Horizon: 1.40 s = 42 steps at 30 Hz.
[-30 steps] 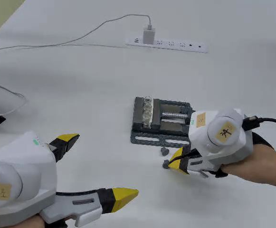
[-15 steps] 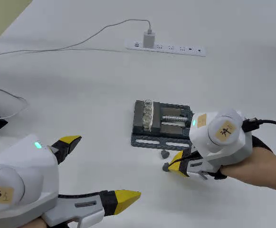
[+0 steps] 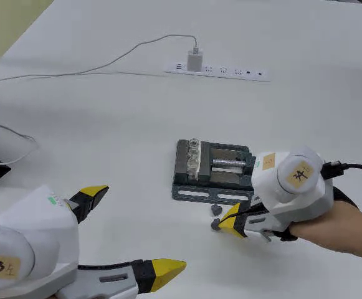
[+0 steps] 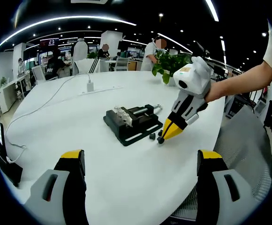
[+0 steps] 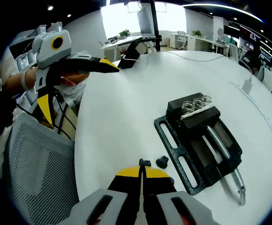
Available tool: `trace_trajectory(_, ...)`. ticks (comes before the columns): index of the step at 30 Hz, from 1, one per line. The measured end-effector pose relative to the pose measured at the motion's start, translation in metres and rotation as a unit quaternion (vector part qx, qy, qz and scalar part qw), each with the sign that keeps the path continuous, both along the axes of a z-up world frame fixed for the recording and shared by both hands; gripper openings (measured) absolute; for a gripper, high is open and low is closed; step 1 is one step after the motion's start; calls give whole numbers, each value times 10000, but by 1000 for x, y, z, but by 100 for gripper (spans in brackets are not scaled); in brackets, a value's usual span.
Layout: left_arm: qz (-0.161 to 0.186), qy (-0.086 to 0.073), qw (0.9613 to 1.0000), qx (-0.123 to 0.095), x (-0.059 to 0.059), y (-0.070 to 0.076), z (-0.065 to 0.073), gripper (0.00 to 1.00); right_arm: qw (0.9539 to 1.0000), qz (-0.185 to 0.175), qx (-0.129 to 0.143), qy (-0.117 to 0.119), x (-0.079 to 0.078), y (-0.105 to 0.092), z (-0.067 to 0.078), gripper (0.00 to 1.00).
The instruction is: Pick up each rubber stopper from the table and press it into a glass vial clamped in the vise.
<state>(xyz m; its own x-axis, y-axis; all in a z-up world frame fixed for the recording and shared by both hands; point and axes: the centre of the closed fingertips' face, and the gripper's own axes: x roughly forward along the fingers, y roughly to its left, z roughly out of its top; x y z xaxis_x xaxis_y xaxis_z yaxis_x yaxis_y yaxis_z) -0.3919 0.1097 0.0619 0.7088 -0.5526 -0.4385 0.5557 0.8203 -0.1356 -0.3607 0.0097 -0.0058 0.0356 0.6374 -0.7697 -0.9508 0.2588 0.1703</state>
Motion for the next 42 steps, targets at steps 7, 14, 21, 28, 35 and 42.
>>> trace_trajectory(7,-138,-162,9998,43,5,-4,6,96,9937,-692,753,466,11,3,29,0)
trace_trajectory(14,-326,-343,9988,77,12,-10,15,91,9670,-1406,1743,1215,14,10,65,0)
trace_trajectory(21,-580,-626,9963,44,21,-22,28,81,9175,-2032,2738,2048,14,15,103,0)
trace_trajectory(28,-709,-1005,9923,-169,28,-38,47,64,8516,-2491,3580,2907,4,20,131,0)
trace_trajectory(35,-1028,-1253,9866,-205,30,-59,60,50,8112,-2664,3904,3443,-5,19,144,0)
trace_trajectory(42,-1313,-1343,9813,-424,27,-77,67,32,7588,-3068,3891,4227,-11,16,147,0)
